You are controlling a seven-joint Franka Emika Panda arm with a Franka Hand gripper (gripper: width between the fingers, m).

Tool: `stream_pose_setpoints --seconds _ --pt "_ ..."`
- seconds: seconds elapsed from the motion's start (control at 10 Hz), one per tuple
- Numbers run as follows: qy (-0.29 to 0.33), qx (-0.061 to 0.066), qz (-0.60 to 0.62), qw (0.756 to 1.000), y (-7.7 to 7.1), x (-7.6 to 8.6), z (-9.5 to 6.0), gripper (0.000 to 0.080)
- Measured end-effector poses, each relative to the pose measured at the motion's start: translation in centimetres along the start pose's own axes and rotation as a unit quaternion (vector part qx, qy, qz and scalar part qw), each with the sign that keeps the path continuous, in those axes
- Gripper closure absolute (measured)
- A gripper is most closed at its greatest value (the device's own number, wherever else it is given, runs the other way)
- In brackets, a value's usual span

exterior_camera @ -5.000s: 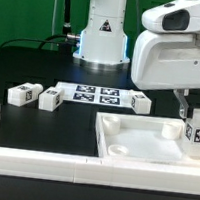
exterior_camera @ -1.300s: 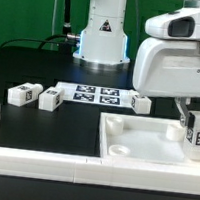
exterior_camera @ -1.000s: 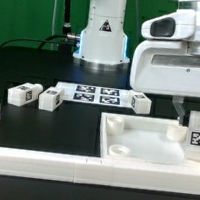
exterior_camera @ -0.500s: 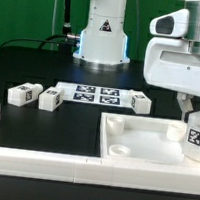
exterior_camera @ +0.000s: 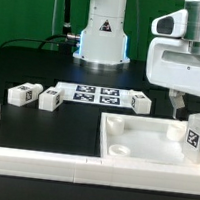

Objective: Assemble square table

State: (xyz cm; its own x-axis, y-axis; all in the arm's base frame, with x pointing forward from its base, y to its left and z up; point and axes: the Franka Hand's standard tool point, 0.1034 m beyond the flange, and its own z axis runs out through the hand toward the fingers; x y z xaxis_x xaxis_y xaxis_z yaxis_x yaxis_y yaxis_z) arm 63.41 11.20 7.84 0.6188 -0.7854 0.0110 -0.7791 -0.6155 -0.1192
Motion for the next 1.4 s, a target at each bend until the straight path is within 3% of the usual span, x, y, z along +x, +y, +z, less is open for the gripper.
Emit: stream_pose_setpoints --seconds 0.3,0.4,0.7,1.0,1.1,1.2,1.3,1.4 --pt "0.0 -0.002 -0.149 0.989 0.09 0.07 0.01 0.0151" --pt "-0.004 -0.009 -0.233 0.972 0.24 0.09 -0.04 0.0151" --pt "-0.003 -0.01 -0.404 0.915 -0.13 0.09 -0.21 0.015" --pt "-0.007 -0.017 -0.532 0.847 -0.11 0.23 0.09 0.015" --pt "-0.005 -0.02 -0.548 0.836 -0.14 0.22 0.09 0.015" --pt "-0.004 -0.024 -0.574 0.819 -0.08 0.31 0.09 0.0177" --pt "-0.004 -0.025 -0.573 0.819 -0.05 0.34 0.11 0.0177" --pt "-0.004 -0.025 -0.572 0.82 -0.03 0.34 0.13 0.0355"
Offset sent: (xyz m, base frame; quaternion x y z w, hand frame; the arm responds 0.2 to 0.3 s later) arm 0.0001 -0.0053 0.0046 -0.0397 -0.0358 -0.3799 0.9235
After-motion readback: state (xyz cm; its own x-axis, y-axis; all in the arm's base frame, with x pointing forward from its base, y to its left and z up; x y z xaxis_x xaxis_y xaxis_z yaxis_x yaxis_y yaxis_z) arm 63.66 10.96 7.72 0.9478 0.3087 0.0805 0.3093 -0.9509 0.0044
